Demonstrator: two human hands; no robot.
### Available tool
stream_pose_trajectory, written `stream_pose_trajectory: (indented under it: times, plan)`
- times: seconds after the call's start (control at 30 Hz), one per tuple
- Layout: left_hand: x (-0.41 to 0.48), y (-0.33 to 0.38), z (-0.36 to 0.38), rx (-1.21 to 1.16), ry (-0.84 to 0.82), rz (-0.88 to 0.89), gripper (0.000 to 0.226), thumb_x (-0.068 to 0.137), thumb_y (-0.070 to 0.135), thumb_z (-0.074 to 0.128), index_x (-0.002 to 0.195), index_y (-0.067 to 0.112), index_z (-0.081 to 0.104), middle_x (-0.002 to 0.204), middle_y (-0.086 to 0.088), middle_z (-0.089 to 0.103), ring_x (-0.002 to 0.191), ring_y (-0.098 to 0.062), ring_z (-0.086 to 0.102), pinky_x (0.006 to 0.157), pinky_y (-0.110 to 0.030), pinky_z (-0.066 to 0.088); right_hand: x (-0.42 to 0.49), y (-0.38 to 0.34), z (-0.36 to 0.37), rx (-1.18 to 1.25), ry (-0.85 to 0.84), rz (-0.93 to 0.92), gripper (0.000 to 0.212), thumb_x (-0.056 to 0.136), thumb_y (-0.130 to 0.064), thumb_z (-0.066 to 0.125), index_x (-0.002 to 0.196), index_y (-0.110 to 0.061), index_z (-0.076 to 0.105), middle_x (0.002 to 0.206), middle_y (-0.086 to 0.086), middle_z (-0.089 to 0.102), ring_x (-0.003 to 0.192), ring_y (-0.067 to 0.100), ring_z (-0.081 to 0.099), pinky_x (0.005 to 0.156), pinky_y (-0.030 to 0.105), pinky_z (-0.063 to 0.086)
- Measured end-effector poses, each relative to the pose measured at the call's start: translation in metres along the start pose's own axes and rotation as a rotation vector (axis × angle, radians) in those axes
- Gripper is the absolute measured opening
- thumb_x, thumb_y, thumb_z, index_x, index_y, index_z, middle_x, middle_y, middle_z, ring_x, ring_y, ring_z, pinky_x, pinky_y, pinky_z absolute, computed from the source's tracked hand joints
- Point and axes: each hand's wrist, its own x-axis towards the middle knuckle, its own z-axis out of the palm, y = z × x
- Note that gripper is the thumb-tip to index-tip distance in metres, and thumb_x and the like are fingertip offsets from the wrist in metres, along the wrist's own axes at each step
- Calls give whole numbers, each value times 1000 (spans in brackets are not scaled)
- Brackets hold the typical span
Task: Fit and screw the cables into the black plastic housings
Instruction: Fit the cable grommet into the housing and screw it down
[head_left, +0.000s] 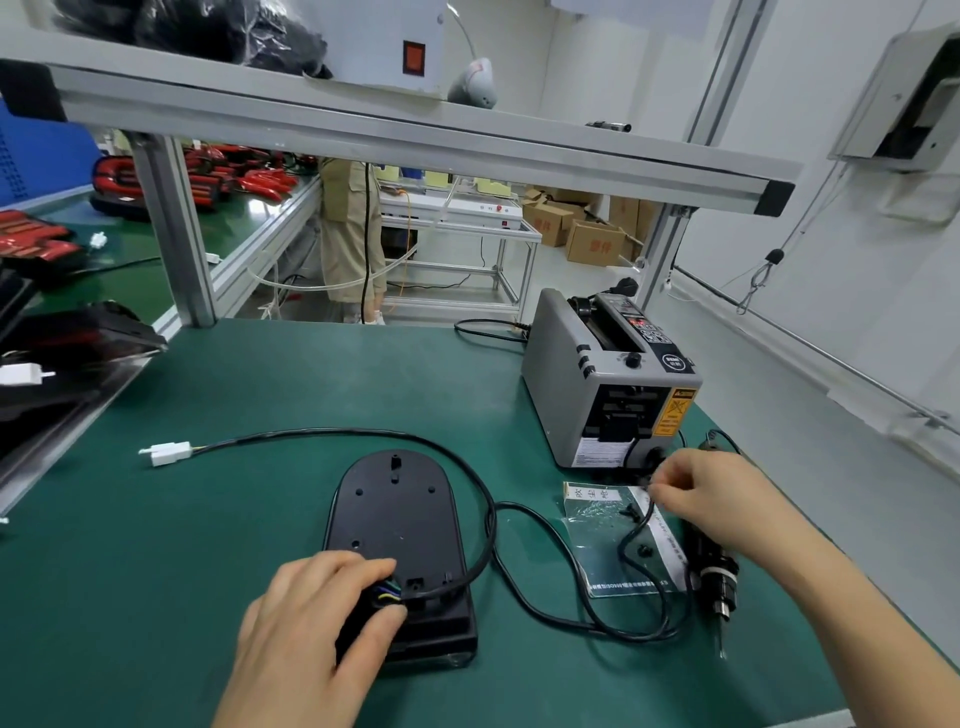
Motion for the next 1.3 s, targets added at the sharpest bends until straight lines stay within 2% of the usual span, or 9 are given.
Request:
stream_pose_trajectory:
  times: [0.13, 0.23, 0.37, 0.6, 0.93, 1.0, 1.1, 1.2, 1.3]
  plan:
    - [9, 15, -8, 61, 121, 167, 32, 80, 43, 47, 93, 29, 73, 89, 15, 60, 90, -7, 45, 71, -36, 41, -36, -56, 8, 951, -404, 110, 9, 80, -18, 72, 76, -13, 66, 83, 9, 74, 62, 8, 65, 56, 20, 47]
    - [19, 36, -6, -81, 112, 287, 23, 85, 34, 52, 90, 25, 72, 88, 16, 59, 86, -5, 51, 73, -25, 44, -51, -92, 22, 1215, -609, 146, 14, 68, -17, 76, 75, -9, 67, 84, 19, 72, 61, 16, 66, 51, 21, 50]
    - [24, 52, -2, -292, 45, 177, 16, 80, 25, 65, 96, 26, 70, 89, 19, 59, 84, -1, 57, 74, -15, 44, -60, -124, 35, 1361, -731, 147, 11, 70, -8, 75, 76, -6, 66, 75, 17, 69, 57, 17, 64, 49, 22, 51]
    - [25, 45, -1, -352, 73, 18, 24, 75, 8, 76, 84, 30, 69, 85, 19, 63, 82, -2, 61, 69, -9, 42, -62, -140, 46, 1385, -745, 152, 8, 77, -12, 64, 74, -5, 68, 74, 15, 68, 57, 17, 63, 53, 24, 53]
    - [25, 41, -4, -423, -106, -107, 21, 75, 20, 73, 74, 36, 59, 82, 17, 58, 71, -3, 56, 62, -12, 41, -75, -149, 56, 1241, -561, 117, 16, 64, -17, 62, 73, -6, 67, 64, 12, 66, 55, 13, 63, 50, 21, 50]
    - [28, 37, -7, -389, -159, -72, 15, 74, 28, 72, 73, 36, 59, 84, 18, 57, 76, -3, 55, 64, -14, 41, -78, -150, 55, 1245, -528, 104, 5, 73, -11, 67, 73, -6, 66, 62, 12, 65, 54, 14, 63, 51, 21, 50]
    - [30, 37, -9, -365, -163, -54, 12, 74, 32, 71, 70, 33, 60, 84, 18, 57, 82, -3, 54, 70, -20, 41, -81, -149, 56, 1246, -475, 79, 16, 88, -3, 58, 74, -6, 65, 62, 9, 65, 56, 13, 63, 54, 22, 51]
    - [32, 38, -8, -417, -79, -149, 10, 74, 29, 71, 68, 30, 63, 81, 16, 60, 79, -2, 55, 68, -16, 39, -86, -151, 58, 1177, -294, -54, 12, 87, -2, 60, 82, -10, 67, 72, 2, 68, 68, 12, 63, 66, 23, 53]
    - [34, 38, -6, -502, -2, -247, 13, 76, 22, 71, 68, 31, 65, 76, 13, 63, 72, -2, 57, 65, -13, 40, -91, -149, 64, 753, 27, -343, 13, 78, -23, 69, 87, -32, 64, 86, -12, 64, 82, 6, 59, 76, 20, 47]
